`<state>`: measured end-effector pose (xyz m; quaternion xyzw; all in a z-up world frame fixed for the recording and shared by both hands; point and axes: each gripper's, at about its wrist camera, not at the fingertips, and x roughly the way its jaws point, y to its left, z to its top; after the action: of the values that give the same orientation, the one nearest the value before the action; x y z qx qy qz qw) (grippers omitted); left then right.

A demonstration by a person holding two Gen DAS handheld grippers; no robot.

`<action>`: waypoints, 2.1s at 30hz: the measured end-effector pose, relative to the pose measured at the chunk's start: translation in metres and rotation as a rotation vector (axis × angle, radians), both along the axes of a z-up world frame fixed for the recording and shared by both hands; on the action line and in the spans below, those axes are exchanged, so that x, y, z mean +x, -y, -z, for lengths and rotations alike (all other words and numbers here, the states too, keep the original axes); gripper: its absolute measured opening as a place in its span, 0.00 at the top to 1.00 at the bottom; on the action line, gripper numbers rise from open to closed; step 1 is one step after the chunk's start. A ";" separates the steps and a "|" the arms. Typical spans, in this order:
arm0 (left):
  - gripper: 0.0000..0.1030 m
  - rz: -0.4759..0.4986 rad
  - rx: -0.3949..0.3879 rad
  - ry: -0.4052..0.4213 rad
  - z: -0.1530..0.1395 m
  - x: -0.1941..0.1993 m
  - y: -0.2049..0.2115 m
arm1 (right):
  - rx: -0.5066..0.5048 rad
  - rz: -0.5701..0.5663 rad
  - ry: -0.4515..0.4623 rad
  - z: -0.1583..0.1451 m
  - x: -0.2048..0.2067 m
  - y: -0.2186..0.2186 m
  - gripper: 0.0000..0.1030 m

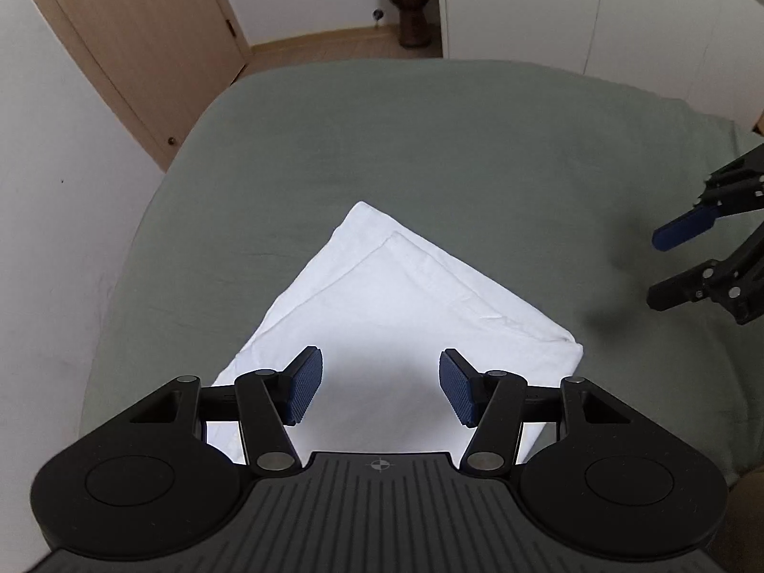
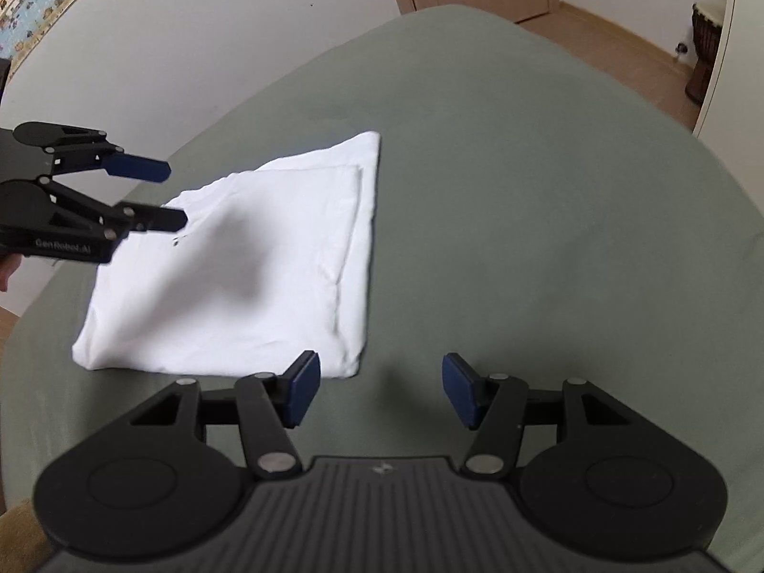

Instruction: Fold clothes

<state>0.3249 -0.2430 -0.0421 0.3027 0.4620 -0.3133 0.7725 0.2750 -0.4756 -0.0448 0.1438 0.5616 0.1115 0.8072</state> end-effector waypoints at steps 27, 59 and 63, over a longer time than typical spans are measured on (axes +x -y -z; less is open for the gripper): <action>0.48 -0.780 -0.066 0.074 -0.094 -0.070 -0.144 | 0.001 -0.067 0.034 -0.064 0.045 -0.059 0.41; 0.48 -0.027 -0.161 -0.017 0.020 0.047 -0.053 | -0.024 0.116 0.007 0.018 0.035 -0.046 0.36; 0.48 0.064 -0.162 -0.021 0.039 0.067 -0.032 | -0.027 0.124 0.001 0.032 0.030 -0.044 0.36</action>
<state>0.3923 -0.2110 -0.0811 0.2506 0.4333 -0.3773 0.7792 0.3050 -0.4318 -0.0768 0.1674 0.5527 0.0536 0.8146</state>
